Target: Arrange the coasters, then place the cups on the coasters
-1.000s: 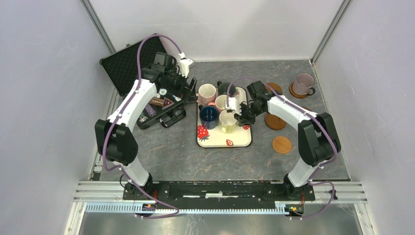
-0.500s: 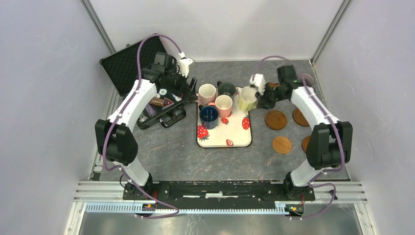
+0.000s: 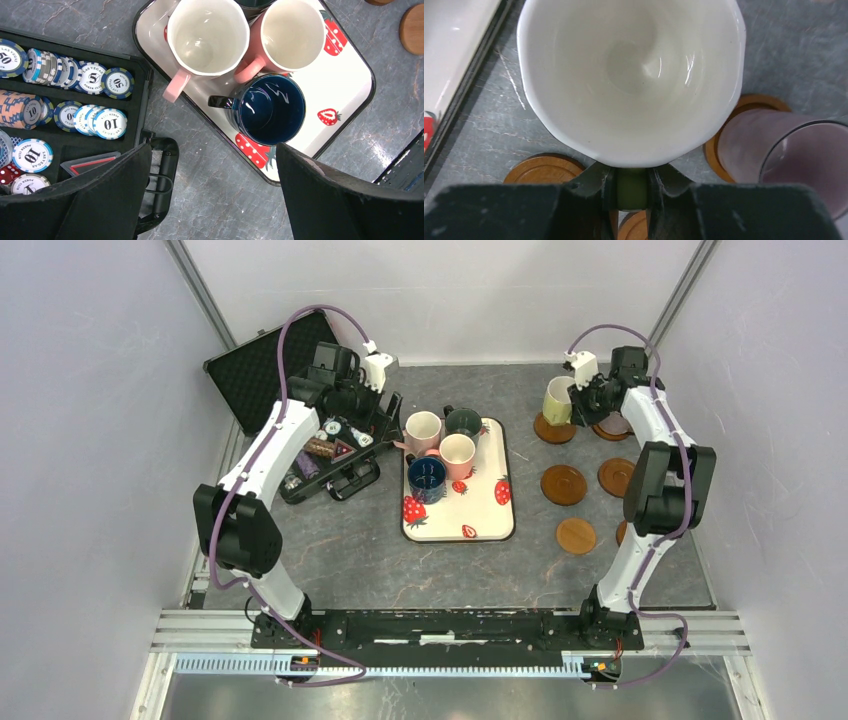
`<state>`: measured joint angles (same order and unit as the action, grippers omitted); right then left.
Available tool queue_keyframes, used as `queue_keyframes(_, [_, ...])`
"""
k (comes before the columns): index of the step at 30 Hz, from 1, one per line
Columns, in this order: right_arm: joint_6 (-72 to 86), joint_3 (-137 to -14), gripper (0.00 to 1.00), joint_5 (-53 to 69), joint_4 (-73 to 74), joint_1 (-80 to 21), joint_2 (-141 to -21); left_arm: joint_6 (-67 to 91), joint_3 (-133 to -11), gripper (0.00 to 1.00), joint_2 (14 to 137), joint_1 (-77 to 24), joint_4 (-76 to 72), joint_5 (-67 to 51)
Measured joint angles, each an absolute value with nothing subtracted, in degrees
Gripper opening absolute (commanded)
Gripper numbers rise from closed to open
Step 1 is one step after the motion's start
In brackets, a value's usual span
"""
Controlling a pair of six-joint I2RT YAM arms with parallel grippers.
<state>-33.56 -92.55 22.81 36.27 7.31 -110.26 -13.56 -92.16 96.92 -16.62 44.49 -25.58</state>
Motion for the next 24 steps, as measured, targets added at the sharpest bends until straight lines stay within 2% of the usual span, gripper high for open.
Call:
queue_keyframes(5, [-31.0,-92.5,0.0,21.7,36.3,7.8,-113.4,-13.6,-92.2,1.0,96.9,-16.6,44.5,-25.5])
queue_keyframes(24, [-28.5,-87.5,0.0,21.1,30.5,8.0,-113.4,-13.6,-92.2,1.0,96.9,-16.6,44.5,-24.2])
